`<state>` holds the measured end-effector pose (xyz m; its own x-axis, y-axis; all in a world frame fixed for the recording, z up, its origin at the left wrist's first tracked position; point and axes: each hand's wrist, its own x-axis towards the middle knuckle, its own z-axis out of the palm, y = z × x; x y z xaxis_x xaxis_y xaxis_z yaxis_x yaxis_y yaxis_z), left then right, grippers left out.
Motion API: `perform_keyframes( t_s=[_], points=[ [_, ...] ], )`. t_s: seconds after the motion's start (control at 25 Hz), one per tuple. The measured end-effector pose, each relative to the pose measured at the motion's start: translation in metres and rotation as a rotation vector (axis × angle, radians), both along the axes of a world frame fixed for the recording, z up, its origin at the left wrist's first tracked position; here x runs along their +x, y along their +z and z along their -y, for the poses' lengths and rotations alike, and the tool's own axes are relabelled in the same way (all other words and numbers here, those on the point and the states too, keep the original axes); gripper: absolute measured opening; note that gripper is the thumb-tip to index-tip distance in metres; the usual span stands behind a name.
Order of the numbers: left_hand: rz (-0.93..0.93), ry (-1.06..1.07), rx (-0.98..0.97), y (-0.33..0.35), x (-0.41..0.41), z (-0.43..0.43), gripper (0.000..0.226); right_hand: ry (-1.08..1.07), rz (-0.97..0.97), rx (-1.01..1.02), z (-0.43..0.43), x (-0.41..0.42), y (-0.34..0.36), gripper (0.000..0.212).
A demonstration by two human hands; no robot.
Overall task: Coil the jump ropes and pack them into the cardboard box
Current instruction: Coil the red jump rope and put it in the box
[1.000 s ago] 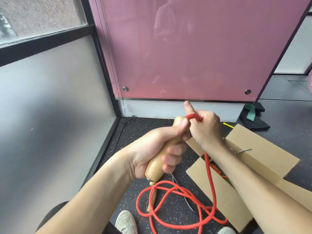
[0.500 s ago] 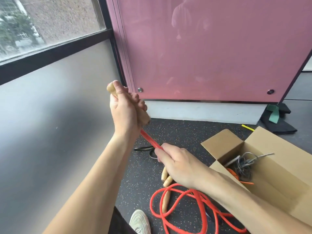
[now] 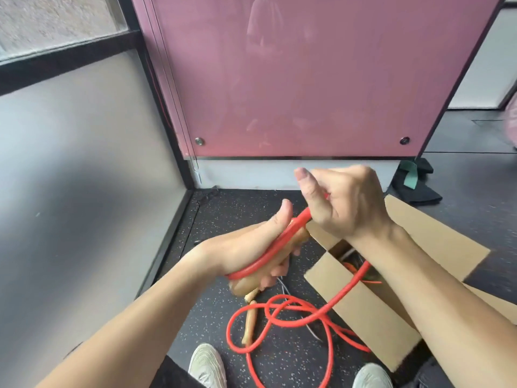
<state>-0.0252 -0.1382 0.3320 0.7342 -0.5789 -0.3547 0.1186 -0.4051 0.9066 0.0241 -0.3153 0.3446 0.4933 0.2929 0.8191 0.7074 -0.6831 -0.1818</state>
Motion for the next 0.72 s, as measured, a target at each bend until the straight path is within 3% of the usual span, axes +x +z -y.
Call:
perform_keyframes(
  t_s=[0.2, 0.28, 0.36, 0.48, 0.6, 0.72],
  points=[
    [-0.311, -0.118, -0.7, 0.0, -0.02, 0.021, 0.044, -0.07, -0.28, 0.237, 0.007, 0.026, -0.009, 0.068],
    [-0.286, -0.072, -0.972, 0.006, -0.019, 0.026, 0.038, -0.033, -0.585, 0.272, -0.013, 0.024, -0.021, 0.068],
    [-0.118, 0.096, -1.114, 0.016, -0.01, 0.021, 0.039, 0.007, -0.756, 0.204, -0.03, 0.013, -0.032, 0.062],
    [0.146, 0.507, -1.145, 0.032, 0.009, 0.001, 0.038, 0.103, -0.81, 0.079, -0.043, -0.001, -0.043, 0.06],
    [0.268, 0.895, -1.103, 0.038, 0.028, -0.02, 0.048, 0.166, -0.954, -0.03, -0.055, -0.017, -0.053, 0.053],
    [0.422, 1.121, -0.921, 0.024, 0.046, -0.045, 0.046, 0.221, -1.006, -0.097, -0.067, -0.036, -0.06, 0.052]
  ],
)
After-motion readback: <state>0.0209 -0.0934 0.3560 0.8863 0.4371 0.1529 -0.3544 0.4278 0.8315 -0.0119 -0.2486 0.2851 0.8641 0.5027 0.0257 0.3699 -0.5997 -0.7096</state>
